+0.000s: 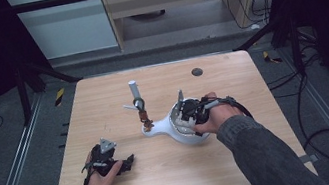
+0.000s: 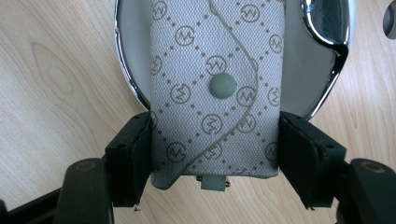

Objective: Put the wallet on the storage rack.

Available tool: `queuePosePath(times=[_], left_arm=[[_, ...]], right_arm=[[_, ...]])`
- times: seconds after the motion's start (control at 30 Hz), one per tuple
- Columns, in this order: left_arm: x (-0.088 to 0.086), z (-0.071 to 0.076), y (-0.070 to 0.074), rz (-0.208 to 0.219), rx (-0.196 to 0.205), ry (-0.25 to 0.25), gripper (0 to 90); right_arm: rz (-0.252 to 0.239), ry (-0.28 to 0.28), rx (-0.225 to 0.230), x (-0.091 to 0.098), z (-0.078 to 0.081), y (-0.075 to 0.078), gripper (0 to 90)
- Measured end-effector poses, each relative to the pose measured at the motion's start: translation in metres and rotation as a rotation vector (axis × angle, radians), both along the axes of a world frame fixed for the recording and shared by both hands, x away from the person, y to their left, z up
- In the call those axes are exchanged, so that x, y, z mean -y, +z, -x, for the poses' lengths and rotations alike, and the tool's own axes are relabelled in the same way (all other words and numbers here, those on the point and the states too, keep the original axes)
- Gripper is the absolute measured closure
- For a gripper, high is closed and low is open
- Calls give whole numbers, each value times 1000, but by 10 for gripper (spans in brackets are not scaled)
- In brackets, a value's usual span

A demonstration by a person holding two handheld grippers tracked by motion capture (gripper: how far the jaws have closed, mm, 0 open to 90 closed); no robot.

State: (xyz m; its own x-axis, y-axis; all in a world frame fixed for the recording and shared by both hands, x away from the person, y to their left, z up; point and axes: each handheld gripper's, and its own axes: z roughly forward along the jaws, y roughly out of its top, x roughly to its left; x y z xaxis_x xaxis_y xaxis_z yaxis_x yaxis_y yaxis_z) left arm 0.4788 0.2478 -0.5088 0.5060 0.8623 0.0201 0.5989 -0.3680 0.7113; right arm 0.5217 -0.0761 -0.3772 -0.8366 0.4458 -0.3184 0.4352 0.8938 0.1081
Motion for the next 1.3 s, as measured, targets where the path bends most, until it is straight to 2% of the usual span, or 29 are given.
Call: queuePosePath(times=[1.3], left_arm=[[1,0,0,2,-1,-4,0]], right_arm=[[-10,-22,-22,-7,-11,-10,308]])
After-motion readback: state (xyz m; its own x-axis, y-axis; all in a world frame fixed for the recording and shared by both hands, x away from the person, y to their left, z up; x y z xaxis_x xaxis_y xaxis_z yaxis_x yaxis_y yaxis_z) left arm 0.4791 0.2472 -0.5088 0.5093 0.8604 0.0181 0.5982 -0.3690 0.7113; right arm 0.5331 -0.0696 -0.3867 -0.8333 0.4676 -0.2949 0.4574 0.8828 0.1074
